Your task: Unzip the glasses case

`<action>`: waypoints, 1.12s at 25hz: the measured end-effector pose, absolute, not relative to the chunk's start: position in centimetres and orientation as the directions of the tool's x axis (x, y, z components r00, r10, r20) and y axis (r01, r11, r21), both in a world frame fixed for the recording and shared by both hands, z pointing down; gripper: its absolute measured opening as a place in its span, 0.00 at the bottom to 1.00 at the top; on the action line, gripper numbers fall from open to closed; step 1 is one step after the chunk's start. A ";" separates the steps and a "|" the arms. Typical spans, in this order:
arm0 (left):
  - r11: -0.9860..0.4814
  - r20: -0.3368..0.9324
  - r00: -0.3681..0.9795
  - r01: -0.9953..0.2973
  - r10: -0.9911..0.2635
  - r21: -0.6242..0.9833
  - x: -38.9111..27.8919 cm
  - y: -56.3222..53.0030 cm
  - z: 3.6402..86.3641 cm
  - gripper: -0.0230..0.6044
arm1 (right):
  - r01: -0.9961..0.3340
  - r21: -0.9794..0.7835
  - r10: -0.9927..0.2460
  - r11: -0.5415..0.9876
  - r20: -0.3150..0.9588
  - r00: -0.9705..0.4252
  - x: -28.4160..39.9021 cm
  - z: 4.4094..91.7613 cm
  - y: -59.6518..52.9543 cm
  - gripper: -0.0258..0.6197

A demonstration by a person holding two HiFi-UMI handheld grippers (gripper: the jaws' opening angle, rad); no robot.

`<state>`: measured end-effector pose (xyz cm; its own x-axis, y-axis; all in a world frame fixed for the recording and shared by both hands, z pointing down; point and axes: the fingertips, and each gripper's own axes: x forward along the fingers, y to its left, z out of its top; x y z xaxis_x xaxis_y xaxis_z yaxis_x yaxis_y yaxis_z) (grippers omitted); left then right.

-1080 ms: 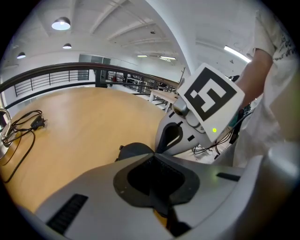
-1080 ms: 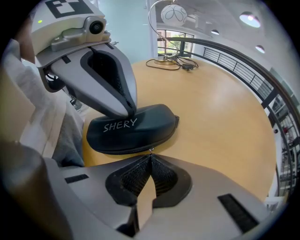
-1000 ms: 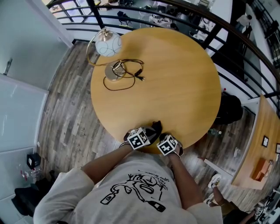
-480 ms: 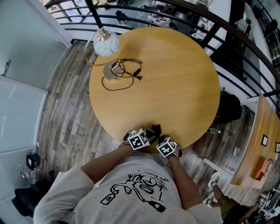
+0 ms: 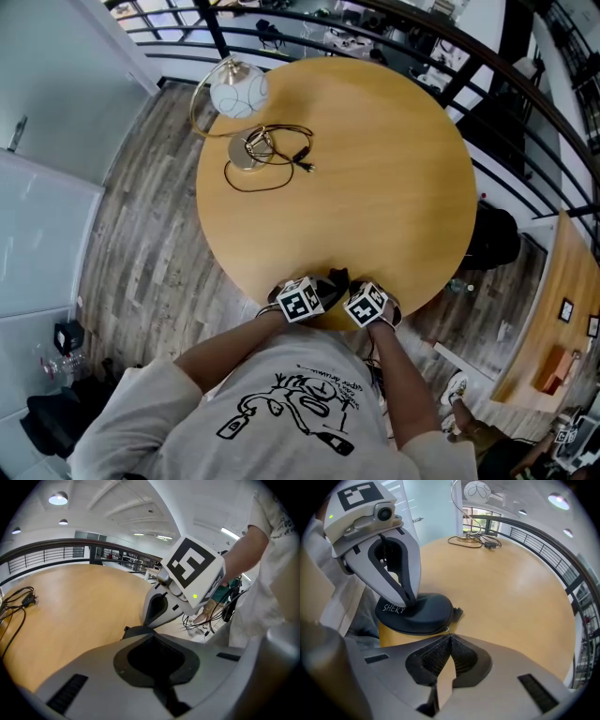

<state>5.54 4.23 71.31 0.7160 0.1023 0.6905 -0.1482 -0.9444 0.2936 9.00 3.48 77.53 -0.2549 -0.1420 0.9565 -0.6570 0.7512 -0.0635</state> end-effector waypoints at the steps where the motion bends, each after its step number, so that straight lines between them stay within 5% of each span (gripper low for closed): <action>1: -0.945 0.690 0.717 -0.146 0.103 0.293 5.6 4.2 71.3 0.05 | -0.645 -0.056 -0.143 0.762 0.957 -0.252 9.0 77.5 3.2 0.08; 13: -0.949 0.691 0.713 -0.125 0.117 0.290 5.8 4.3 71.3 0.05 | -0.196 0.146 -0.187 0.970 0.960 -0.210 8.0 77.5 0.3 0.08; 24: -0.949 0.688 0.713 -0.108 0.134 0.296 5.8 4.6 71.3 0.05 | 0.331 0.325 -0.268 0.886 0.941 -0.206 5.5 76.6 -1.2 0.08; 28: -0.947 0.688 0.713 -0.112 0.134 0.300 5.8 4.6 71.4 0.05 | 0.309 0.331 -0.279 0.891 0.939 -0.201 5.6 76.9 -1.3 0.08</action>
